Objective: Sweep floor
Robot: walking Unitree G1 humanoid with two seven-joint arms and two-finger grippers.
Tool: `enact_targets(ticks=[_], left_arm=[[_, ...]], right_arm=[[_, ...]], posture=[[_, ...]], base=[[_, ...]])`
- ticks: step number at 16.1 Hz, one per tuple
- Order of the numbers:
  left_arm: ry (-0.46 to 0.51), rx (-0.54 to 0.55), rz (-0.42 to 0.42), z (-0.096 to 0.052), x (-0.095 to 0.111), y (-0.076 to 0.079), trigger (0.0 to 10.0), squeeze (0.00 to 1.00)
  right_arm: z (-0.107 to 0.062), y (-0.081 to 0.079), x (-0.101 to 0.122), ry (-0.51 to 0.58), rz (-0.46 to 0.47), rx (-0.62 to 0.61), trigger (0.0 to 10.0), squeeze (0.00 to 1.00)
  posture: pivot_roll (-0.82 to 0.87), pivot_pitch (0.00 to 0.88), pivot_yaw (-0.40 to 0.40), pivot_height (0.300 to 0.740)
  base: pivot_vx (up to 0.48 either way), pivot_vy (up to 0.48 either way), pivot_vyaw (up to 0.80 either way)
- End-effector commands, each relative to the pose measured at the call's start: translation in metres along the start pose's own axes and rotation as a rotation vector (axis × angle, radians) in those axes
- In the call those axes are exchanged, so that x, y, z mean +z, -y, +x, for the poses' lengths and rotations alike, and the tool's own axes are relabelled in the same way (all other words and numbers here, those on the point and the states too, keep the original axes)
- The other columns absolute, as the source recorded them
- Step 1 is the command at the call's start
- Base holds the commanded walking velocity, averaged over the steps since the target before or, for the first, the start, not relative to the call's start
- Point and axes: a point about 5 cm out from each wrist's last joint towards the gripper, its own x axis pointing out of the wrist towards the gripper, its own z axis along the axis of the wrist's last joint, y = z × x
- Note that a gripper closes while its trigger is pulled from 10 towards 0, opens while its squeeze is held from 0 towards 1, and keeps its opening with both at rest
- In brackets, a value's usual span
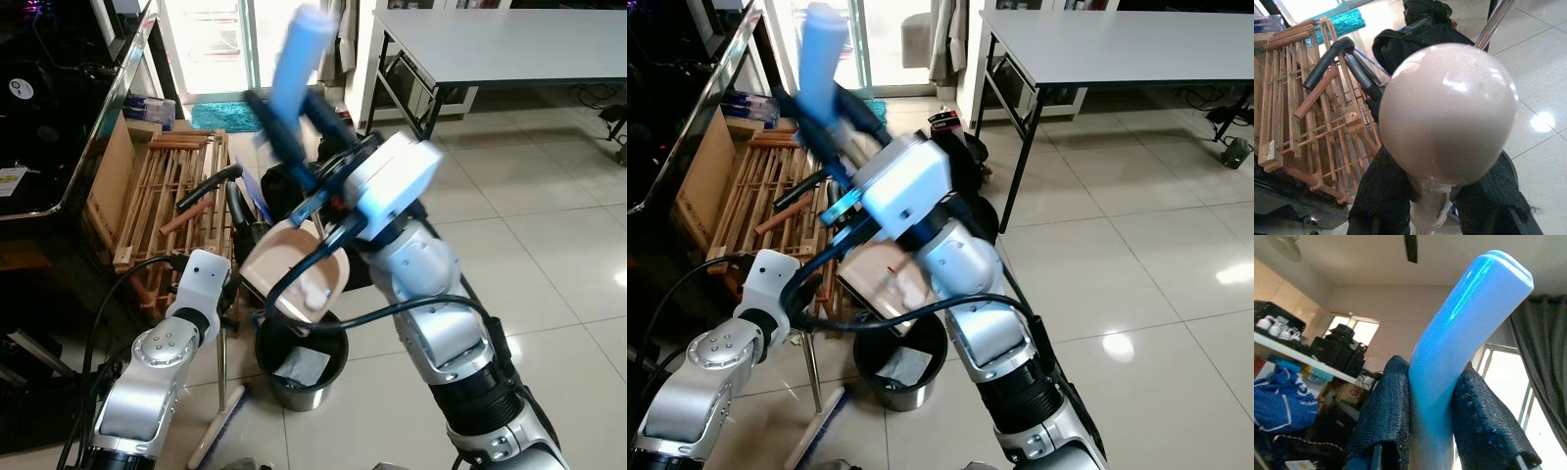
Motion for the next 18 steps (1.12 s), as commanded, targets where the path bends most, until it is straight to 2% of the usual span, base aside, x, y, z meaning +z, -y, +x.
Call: enact_targets(ticks=[1, 5, 7, 8, 10, 11, 12, 13, 15, 16, 17, 18], left_arm=[[0.033, 0.022, 0.022, 0.001, 0.009, -0.003, 10.0, 0.0], [0.031, 0.023, 0.021, 0.001, 0.008, -0.002, 10.0, 0.0], [0.033, 0.025, 0.02, 0.002, 0.009, -0.002, 10.0, 0.0], [0.04, 0.026, 0.019, 0.003, 0.009, -0.002, 10.0, 0.0], [0.056, 0.013, 0.015, 0.006, 0.012, 0.001, 10.0, 0.0], [0.067, 0.002, 0.015, 0.009, 0.014, 0.003, 10.0, 0.0], [0.071, -0.009, 0.01, 0.012, 0.015, 0.006, 10.0, 0.0], [0.066, -0.018, 0.013, 0.012, 0.014, 0.008, 10.0, 0.0], [0.045, -0.047, 0.024, 0.012, 0.011, 0.012, 10.0, 0.0], [0.035, -0.051, 0.026, 0.012, 0.008, 0.012, 10.0, 0.0], [0.024, -0.059, 0.034, 0.011, 0.005, 0.012, 10.0, 0.0], [0.021, -0.065, 0.041, 0.011, 0.003, 0.011, 10.0, 0.0]], right_arm=[[0.002, -0.002, 0.007, 0.055, -0.038, 0.031, 10.0, 0.0], [0.003, -0.011, 0.007, 0.068, -0.083, 0.071, 10.0, 0.0], [0.004, -0.008, 0.006, 0.062, -0.111, 0.057, 10.0, 0.0], [0.005, 0.0, 0.006, 0.047, -0.156, 0.035, 10.0, 0.0], [0.006, 0.034, 0.012, 0.014, -0.268, -0.092, 10.0, 0.0], [0.001, 0.063, 0.016, -0.025, -0.305, -0.213, 10.0, 0.0], [-0.011, 0.096, 0.022, -0.071, -0.346, -0.365, 10.0, 0.0], [-0.018, 0.108, 0.025, -0.095, -0.367, -0.416, 10.0, 0.0], [-0.044, 0.138, 0.031, -0.196, -0.422, -0.553, 10.0, 0.0], [-0.054, 0.143, 0.03, -0.223, -0.414, -0.595, 10.0, 0.0], [-0.077, 0.152, 0.025, -0.31, -0.408, -0.7, 10.0, 0.0], [-0.092, 0.155, 0.022, -0.371, -0.396, -0.764, 10.0, 0.0]], posture=[[-0.1, 0.012, -0.004, 0.74], [-0.1, 0.015, -0.007, 0.74], [-0.1, 0.016, -0.005, 0.74], [-0.1, 0.014, -0.003, 0.74], [-0.12, 0.017, -0.004, 0.74], [-0.13, 0.015, -0.003, 0.74], [-0.14, 0.015, 0.004, 0.74], [-0.14, 0.015, 0.007, 0.74], [-0.15, 0.023, 0.025, 0.74], [-0.15, 0.027, 0.032, 0.74], [-0.16, 0.032, 0.038, 0.74], [-0.16, 0.034, 0.036, 0.74]], base=[[0.0, 0.0, 0.0], [0.0, 0.0, 0.0], [0.0, 0.0, 0.0], [0.0, 0.0, 0.0], [0.0, 0.0, 0.0], [0.0, 0.0, 0.0], [0.0, 0.0, 0.0], [0.0, 0.0, 0.0], [0.0, 0.0, 0.0], [0.0, 0.0, 0.0], [0.0, 0.0, 0.0], [0.0, 0.0, 0.0]])
